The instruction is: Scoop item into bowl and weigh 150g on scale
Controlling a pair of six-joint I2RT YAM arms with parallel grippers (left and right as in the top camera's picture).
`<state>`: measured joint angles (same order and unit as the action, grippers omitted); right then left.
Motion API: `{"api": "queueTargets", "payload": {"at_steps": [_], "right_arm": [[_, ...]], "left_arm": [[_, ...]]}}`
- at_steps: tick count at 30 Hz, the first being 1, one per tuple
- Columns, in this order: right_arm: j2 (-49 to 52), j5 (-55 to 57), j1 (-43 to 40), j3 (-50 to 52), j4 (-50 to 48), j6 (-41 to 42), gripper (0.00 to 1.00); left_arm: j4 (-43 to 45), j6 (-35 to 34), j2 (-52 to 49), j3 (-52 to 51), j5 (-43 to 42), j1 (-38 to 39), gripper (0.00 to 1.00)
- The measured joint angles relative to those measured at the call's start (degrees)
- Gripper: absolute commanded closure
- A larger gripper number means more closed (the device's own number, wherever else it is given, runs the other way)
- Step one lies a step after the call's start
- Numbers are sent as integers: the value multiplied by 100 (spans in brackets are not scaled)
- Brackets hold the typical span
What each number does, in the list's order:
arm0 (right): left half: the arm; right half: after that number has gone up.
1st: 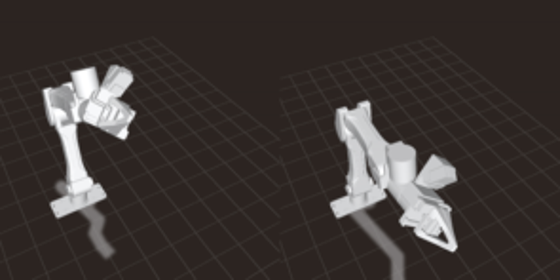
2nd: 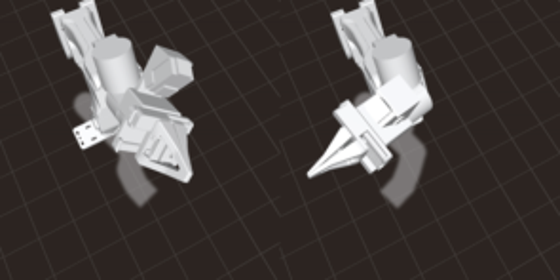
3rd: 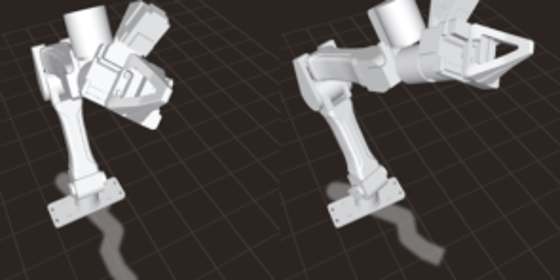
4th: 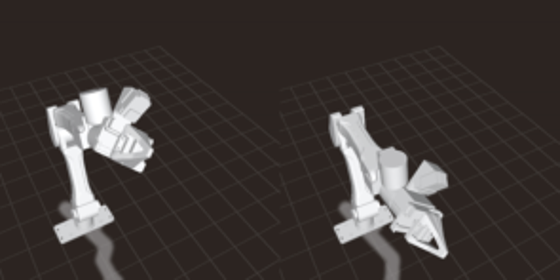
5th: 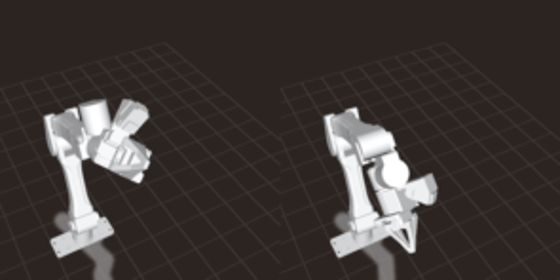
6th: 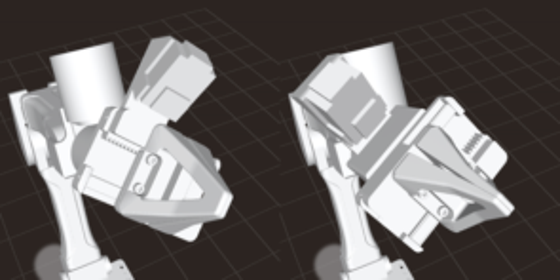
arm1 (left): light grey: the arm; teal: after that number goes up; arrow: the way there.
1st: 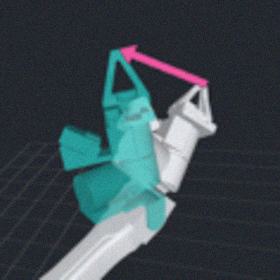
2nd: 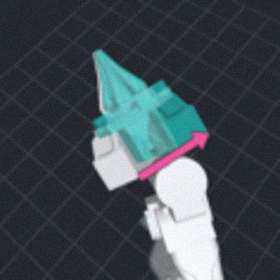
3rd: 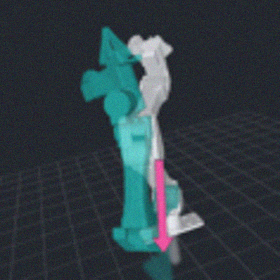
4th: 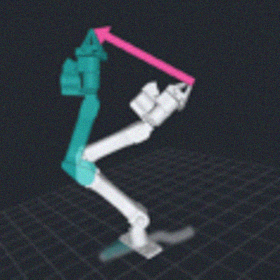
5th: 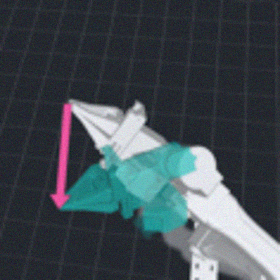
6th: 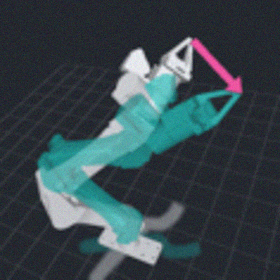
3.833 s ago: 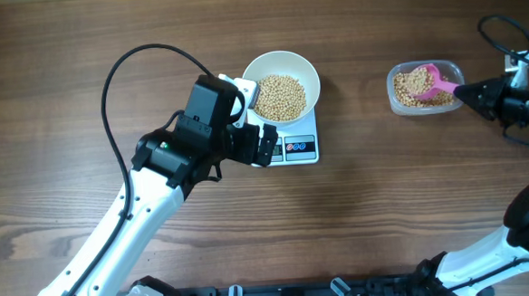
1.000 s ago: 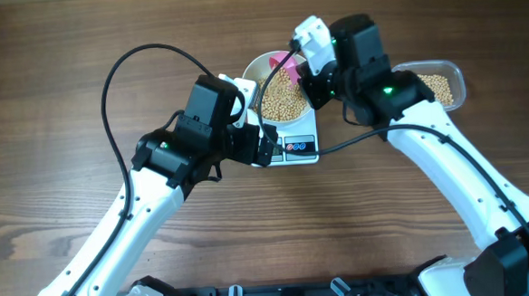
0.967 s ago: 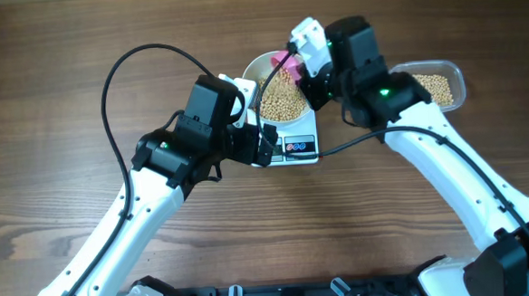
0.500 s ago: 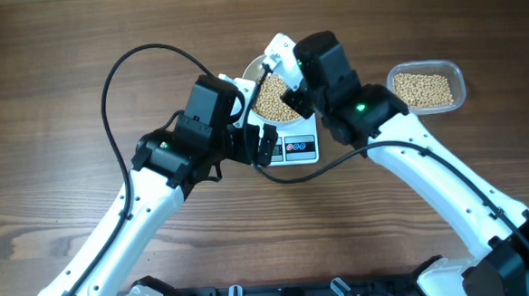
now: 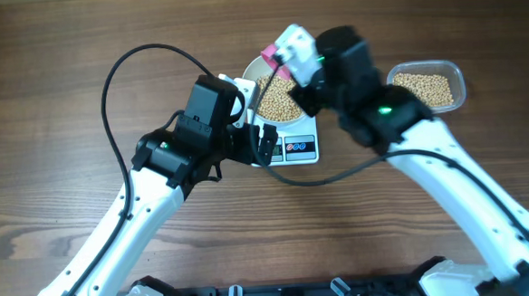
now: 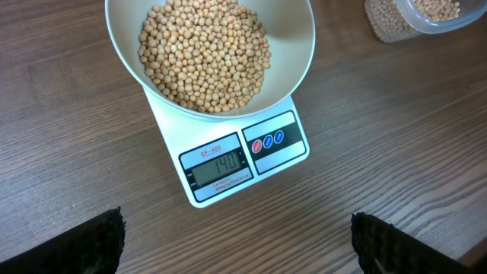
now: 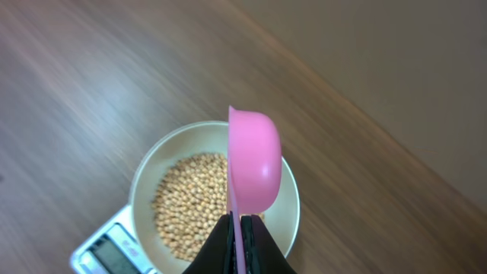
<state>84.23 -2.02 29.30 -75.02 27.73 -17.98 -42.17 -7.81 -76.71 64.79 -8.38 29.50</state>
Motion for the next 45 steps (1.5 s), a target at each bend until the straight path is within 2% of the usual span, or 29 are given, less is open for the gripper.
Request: {"api": "queueTargets", "payload": {"at_steps": [4,8,12,18,24,30,40,45], "right_arm": [[-588,-1073,-951,0,35,291,96],[-813,-1727,-2468,-2,417,599,96],[-800,-1985,-3606,0,938,664,96],[-793,-1893,-4750,0,1239,654,96],[-273,-1386,-4795,0,1661,376,96],[245,-855,-4784,0,1659,326,96],[627,831,-4017,0,1423,308,96],[863,1182,-3875,0,1421,308,96]], "left_arm": [[2,0,0,0,0,0,0],[0,0,0,0,0,0,0],[0,2,0,0,0,0,0],[0,2,0,0,0,0,0],[0,0,0,0,0,0,0],[0,0,0,0,0,0,0],[0,2,0,0,0,0,0],[0,2,0,0,0,0,0]]}}
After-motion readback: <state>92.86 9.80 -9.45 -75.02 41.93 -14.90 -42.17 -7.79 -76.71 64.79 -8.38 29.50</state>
